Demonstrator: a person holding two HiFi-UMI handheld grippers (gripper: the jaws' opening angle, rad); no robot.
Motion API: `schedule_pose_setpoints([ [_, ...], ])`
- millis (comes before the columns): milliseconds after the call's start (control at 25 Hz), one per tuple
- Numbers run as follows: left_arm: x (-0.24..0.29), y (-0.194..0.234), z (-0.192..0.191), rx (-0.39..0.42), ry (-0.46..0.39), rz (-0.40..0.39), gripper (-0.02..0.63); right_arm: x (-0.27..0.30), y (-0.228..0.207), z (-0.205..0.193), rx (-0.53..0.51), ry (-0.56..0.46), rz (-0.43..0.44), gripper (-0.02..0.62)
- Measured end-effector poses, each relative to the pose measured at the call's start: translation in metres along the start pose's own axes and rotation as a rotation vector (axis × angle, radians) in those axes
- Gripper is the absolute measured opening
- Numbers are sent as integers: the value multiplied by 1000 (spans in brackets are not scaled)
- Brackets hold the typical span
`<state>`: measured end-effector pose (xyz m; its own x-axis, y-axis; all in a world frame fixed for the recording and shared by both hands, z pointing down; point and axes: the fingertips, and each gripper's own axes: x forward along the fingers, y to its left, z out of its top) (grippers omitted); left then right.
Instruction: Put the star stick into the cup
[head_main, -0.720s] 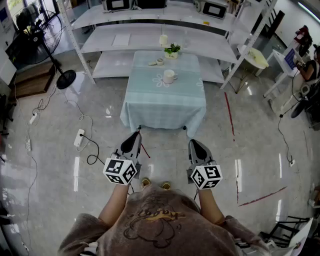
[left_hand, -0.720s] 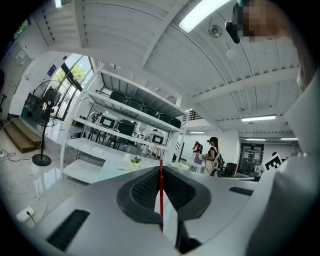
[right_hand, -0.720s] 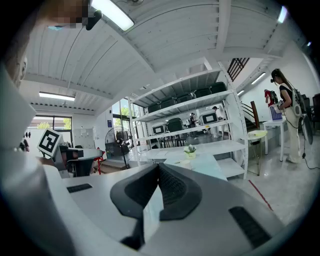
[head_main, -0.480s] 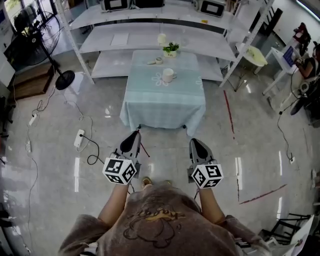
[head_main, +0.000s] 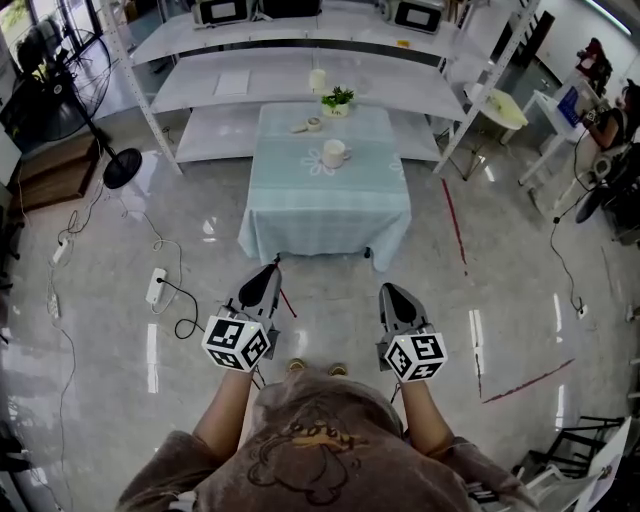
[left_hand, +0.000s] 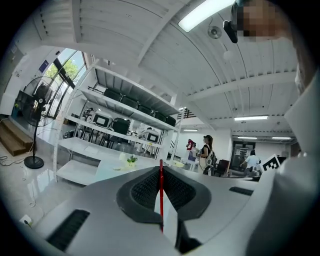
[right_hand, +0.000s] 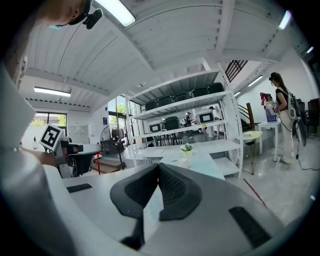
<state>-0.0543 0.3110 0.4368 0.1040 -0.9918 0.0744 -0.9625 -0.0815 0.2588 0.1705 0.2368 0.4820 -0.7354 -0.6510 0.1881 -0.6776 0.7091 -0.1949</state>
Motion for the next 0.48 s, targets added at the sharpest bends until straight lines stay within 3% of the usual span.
schedule_pose_setpoints([
  [480,21,24,-3,1,11,-60,34,24,8,1,14,-27,-49,2],
])
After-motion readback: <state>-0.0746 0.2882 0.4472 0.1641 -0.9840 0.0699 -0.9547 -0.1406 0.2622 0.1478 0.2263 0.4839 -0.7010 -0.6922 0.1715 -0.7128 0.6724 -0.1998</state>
